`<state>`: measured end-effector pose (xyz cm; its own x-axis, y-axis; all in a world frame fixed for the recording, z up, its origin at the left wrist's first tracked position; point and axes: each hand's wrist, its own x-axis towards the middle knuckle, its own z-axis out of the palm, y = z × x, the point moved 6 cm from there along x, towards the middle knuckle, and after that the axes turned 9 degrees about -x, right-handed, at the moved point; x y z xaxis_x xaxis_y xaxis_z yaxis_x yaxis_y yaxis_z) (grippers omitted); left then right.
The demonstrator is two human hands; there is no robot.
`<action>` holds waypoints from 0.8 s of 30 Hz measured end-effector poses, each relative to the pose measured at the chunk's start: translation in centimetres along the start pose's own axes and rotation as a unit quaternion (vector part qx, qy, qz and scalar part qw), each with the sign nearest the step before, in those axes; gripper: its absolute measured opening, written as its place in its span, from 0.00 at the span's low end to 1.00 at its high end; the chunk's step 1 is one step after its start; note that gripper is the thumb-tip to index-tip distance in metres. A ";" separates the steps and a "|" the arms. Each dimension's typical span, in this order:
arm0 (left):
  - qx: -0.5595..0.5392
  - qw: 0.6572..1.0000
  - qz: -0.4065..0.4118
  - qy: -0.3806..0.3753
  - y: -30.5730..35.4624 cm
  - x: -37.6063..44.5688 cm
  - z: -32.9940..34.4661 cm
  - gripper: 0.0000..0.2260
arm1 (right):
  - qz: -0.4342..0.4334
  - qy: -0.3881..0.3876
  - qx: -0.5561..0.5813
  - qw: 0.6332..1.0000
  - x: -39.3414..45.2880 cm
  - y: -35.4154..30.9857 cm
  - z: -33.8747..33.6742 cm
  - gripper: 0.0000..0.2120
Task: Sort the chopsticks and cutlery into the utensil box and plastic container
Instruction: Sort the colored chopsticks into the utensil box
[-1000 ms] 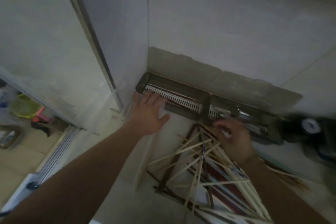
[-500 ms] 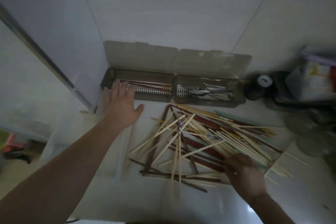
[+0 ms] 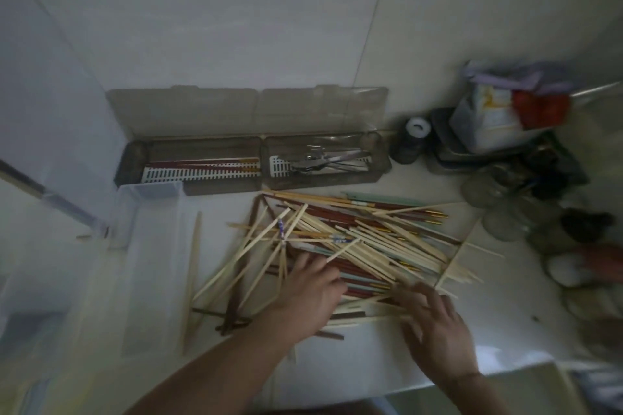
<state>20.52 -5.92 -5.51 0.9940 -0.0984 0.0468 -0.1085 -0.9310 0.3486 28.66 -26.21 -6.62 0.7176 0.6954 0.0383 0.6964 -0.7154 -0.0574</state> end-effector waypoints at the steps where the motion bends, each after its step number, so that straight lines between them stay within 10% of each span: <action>1: 0.012 1.000 -0.006 -0.018 0.1 0.2 0.2 0.08 | -0.004 -0.005 -0.004 1.000 -0.4 -0.1 0.1 0.25; 15: 0.086 0.978 -0.123 -0.148 -0.7 2.4 0.0 0.11 | 0.107 0.018 0.022 0.994 -1.1 3.3 1.1 0.13; 24: 0.068 0.991 -0.067 -0.093 -1.4 1.4 0.1 0.09 | 0.210 0.070 0.118 0.968 -5.1 13.1 -1.6 0.30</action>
<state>22.11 -4.82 -5.97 0.9852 -0.0221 -0.1701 0.0143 -0.9775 0.2103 34.12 -39.28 -5.97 0.9432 0.3179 0.0965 0.3318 -0.8860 -0.3240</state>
